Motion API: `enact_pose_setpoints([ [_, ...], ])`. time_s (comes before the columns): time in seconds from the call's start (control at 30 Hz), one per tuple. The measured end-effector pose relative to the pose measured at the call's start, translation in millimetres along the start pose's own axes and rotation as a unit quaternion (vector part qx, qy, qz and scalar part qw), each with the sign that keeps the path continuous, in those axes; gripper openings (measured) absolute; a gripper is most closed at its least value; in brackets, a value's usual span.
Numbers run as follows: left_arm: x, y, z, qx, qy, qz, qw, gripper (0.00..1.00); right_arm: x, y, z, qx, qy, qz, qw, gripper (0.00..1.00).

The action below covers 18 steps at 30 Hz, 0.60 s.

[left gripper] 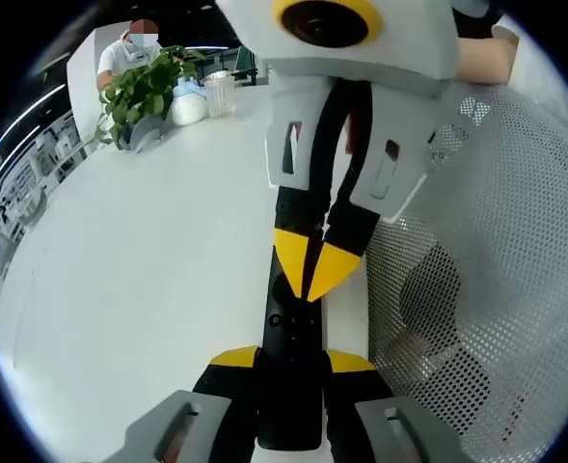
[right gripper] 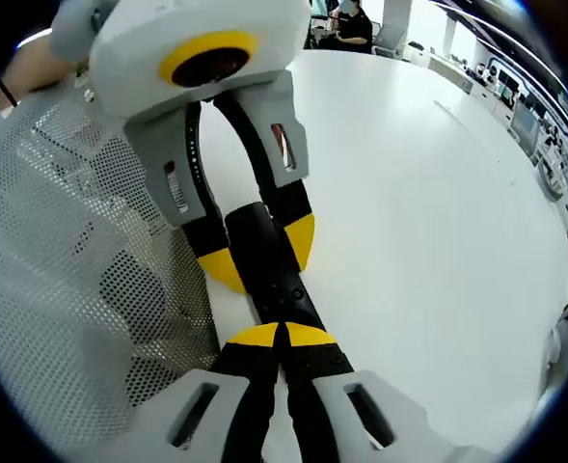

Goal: Press the specified remote control buttons in sequence, fully releasing each button before pressing the next.

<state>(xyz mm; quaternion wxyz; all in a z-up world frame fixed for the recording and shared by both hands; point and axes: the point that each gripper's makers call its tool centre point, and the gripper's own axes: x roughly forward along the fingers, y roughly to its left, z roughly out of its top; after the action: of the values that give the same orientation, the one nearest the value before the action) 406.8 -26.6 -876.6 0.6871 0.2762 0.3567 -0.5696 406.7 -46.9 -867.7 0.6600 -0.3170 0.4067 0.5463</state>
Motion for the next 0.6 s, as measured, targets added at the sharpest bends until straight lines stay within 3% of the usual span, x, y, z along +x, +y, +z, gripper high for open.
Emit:
enact_pose_setpoints([
  [0.27, -0.3, 0.0, 0.0, 0.001, 0.001, -0.001, 1.0000, 0.24, 1.4, -1.7, 2.4, -0.012, 0.000, -0.011, 0.9999, 0.00],
  [0.6, -0.2, 0.0, 0.1, 0.004, 0.002, -0.001, 1.0000, 0.24, 0.6, -2.8, 1.8, 0.013, -0.009, -0.011, 0.9998, 0.00],
])
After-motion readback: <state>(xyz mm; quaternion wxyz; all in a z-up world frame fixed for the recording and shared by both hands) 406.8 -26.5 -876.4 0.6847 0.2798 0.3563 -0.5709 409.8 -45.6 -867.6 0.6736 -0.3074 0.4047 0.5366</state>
